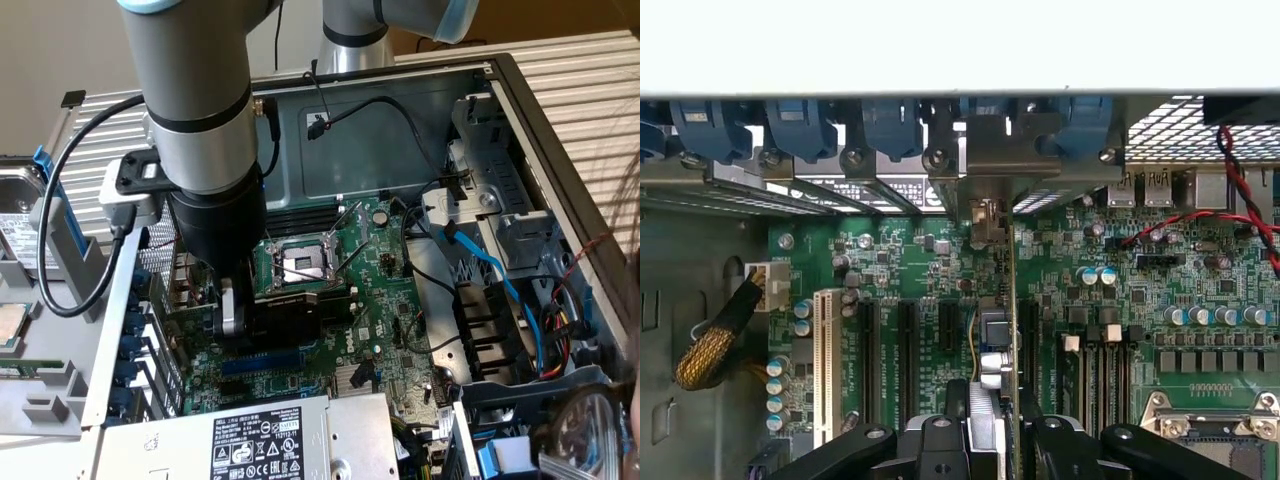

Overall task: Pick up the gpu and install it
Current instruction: 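Insert the gpu into the slot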

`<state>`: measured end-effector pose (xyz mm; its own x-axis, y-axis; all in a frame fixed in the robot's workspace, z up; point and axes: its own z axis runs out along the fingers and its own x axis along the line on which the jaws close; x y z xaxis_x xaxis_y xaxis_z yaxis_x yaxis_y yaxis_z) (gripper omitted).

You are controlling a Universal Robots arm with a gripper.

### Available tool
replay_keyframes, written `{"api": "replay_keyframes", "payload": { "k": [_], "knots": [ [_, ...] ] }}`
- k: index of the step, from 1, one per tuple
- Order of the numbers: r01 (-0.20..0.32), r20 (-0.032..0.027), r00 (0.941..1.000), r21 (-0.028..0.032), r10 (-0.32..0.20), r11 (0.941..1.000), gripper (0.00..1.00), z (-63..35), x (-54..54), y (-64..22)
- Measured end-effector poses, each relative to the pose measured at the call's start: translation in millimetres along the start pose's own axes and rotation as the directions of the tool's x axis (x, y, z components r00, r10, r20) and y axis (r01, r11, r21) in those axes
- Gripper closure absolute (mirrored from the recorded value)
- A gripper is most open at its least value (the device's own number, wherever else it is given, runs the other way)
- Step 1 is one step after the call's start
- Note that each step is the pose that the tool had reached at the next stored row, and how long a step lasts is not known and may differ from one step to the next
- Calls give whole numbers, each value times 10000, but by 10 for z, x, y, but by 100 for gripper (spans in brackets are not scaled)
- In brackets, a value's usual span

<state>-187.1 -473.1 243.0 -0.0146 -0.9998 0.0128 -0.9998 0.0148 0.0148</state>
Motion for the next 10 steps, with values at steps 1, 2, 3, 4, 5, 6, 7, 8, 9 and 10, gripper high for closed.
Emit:
{"api": "replay_keyframes", "payload": {
  "k": [1,2,3,4,5,6,7,8,9,10],
  "knots": [
    [-1,-1,10000,-1,1,10000,71,0,1,0],
    [-2,-2,10000,-2,2,10000,71,-1,1,0],
    [-2,-1,10000,-2,2,10000,71,1,2,0],
    [-3,3,10000,-2,3,10000,71,4,2,0],
    [-4,6,10000,-2,4,10000,71,7,3,1],
    [-9,9,10000,-3,9,10000,71,11,2,3],
    [-15,13,10000,-3,15,10000,71,15,2,7],
    [-20,18,10000,-2,20,10000,71,21,2,11],
    [-22,22,10000,-1,22,10000,71,26,1,16],
    [-23,23,10000,-1,23,10000,71,28,1,19]
  ]
}}
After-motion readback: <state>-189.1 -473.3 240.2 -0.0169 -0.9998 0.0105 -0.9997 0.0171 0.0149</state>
